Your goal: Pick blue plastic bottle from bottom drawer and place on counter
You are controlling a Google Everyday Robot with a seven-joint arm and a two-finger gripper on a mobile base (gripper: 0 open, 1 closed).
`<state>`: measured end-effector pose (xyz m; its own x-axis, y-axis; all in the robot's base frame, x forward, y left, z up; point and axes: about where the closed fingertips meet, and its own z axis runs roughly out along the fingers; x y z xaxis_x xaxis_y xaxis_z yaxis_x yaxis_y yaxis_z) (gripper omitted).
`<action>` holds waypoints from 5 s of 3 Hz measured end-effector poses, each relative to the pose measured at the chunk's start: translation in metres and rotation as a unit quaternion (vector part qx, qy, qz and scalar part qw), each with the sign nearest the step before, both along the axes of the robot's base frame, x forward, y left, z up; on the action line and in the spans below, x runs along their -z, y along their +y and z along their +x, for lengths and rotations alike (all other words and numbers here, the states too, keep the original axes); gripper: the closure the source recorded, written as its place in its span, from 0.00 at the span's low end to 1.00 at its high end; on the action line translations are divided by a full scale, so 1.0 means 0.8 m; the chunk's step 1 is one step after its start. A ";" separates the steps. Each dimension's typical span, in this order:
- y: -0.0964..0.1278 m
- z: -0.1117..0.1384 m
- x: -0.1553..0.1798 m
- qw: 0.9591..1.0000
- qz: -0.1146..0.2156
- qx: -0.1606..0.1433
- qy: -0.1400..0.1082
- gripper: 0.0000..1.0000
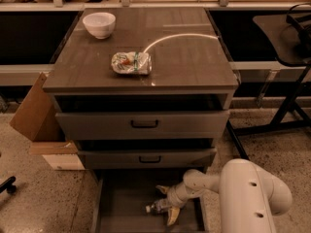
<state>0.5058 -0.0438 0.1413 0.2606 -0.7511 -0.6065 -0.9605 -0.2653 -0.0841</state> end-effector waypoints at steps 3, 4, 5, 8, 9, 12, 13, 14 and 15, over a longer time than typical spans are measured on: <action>0.024 -0.015 0.038 0.999 0.007 -0.029 0.018 0.70; 0.024 -0.015 0.034 0.999 0.007 -0.029 0.018 0.93; 0.008 -0.013 -0.005 0.999 0.028 -0.021 -0.005 1.00; -0.092 0.008 -0.230 0.990 0.118 -0.019 -0.074 1.00; -0.121 0.016 -0.333 0.987 0.123 -0.042 -0.093 1.00; -0.186 0.042 -0.463 0.976 0.073 -0.046 -0.198 1.00; -0.213 0.041 -0.549 0.961 0.052 -0.043 -0.268 1.00; -0.226 0.032 -0.605 0.947 0.048 -0.052 -0.313 1.00; -0.238 0.020 -0.664 0.931 0.043 -0.069 -0.356 1.00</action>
Offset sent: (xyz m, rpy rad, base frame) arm -0.0030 0.0107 -0.0257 0.0024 0.0140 0.0519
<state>0.5220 -0.2344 0.6727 0.7102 -0.6375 -0.2987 -0.6101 -0.3456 -0.7130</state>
